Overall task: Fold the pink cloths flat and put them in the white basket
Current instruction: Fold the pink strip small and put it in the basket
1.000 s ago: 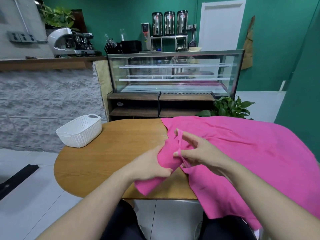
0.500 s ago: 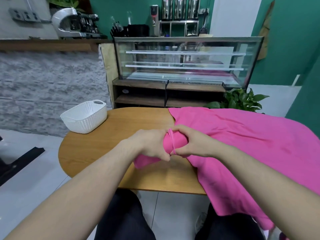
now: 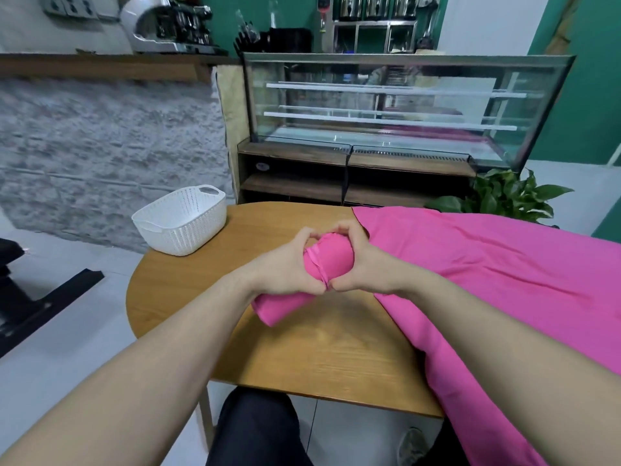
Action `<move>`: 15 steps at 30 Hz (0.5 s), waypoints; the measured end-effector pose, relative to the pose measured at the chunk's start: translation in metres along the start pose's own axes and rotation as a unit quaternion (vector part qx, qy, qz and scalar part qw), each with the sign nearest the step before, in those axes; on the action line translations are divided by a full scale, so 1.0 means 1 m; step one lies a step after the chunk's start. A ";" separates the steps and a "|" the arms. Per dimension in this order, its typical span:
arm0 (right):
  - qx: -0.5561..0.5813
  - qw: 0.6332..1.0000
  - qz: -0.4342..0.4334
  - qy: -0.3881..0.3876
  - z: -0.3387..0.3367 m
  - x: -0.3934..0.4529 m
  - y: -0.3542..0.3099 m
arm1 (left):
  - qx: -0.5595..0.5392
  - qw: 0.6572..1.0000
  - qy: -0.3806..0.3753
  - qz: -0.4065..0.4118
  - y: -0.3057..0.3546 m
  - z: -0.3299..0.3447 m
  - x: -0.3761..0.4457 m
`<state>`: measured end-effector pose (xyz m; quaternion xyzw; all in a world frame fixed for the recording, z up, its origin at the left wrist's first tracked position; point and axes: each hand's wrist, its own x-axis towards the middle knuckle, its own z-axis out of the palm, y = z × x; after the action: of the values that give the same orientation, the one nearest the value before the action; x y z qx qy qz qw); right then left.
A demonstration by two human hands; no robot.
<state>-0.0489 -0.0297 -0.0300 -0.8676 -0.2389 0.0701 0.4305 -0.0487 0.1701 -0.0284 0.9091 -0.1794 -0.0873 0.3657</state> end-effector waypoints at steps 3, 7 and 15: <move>0.110 0.993 0.011 0.034 0.018 0.016 0.004 | -0.040 0.999 0.006 -0.001 -0.015 -0.014 0.002; 0.280 0.958 0.054 0.038 0.040 0.040 0.010 | -0.074 0.996 0.042 -0.032 -0.033 -0.041 0.009; 0.247 0.964 0.085 0.049 0.074 0.081 0.011 | 0.006 0.975 0.194 -0.106 -0.068 -0.144 0.036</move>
<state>0.0020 0.0559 -0.0777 -0.7537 -0.1181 0.1211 0.6351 0.0439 0.2926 0.0264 0.9248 -0.0083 0.0536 0.3765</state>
